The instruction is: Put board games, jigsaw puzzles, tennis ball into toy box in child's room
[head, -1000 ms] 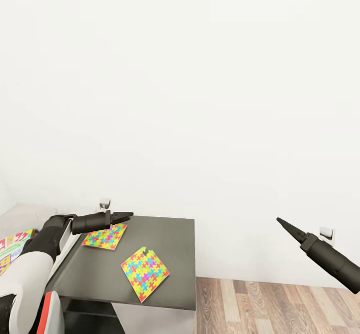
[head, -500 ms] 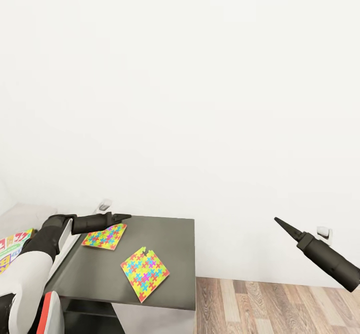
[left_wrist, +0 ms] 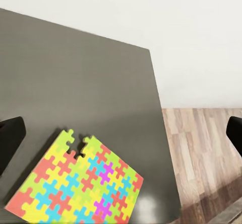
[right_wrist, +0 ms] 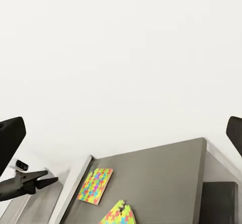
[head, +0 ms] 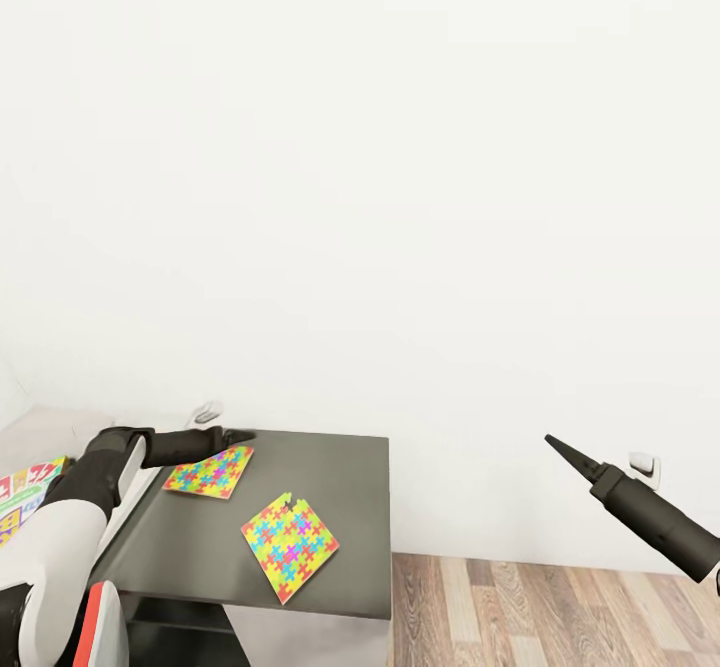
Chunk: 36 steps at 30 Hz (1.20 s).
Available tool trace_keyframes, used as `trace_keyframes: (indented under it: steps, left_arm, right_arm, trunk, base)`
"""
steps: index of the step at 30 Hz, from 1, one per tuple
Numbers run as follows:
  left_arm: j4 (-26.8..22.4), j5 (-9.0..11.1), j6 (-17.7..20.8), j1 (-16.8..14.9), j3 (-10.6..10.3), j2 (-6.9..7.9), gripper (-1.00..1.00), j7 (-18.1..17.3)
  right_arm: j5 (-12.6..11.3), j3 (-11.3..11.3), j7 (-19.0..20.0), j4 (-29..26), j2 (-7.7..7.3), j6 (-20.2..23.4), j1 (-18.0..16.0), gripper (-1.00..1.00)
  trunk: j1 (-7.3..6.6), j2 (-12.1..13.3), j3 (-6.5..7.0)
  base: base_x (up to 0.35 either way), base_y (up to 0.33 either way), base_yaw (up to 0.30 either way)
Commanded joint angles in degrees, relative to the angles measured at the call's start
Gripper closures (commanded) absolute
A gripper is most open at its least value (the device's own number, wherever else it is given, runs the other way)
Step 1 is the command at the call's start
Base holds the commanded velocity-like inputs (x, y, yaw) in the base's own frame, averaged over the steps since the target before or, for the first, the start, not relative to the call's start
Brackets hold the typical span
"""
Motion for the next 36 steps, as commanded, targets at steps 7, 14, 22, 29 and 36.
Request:
trace_keyframes:
  steps: [7,14,22,29,36]
  left_arm:
    - [0.07,-0.44,0.36,-0.18,0.29,-0.34,-1.0,7.77]
    - [0.35,-0.17,0.36,-0.27,0.27,-1.5,-1.0,16.48]
    - [0.61,-0.4,0.34,-0.28,0.27,-3.18,-1.0,21.94]
    - [0.94,-0.44,0.43,-0.28,0.19,-3.43,-1.0,21.85]
    - [3.14,-0.56,0.91,-0.35,0.07,-4.44,-1.0,21.64]
  right_arm:
    - [-0.31,0.42,-1.19,0.61,0.05,2.46,-0.13,-1.0]
    - [-0.68,2.01,-7.69,4.18,-0.02,2.82,-0.81,-1.0]
    - [-0.47,2.26,-8.86,4.79,-0.07,3.0,-1.56,-1.0]
    - [-0.37,2.27,-8.92,4.89,-0.05,3.0,-1.64,-1.0]
    - [-0.36,2.27,-8.93,4.96,-0.01,3.01,-1.64,-1.0]
  trunk:
    - [0.04,-0.14,-0.65]
    - [0.04,-0.14,-1.29]
    - [0.04,-0.14,-2.03]
    - [0.04,-0.14,-2.68]
    - [0.04,-0.14,-3.32]
  base:
    - [0.0,0.0,0.018]
    - [0.0,0.0,0.002]
    - [0.0,0.0,0.0]
    - [0.0,0.0,0.0]
    - [0.0,0.0,0.0]
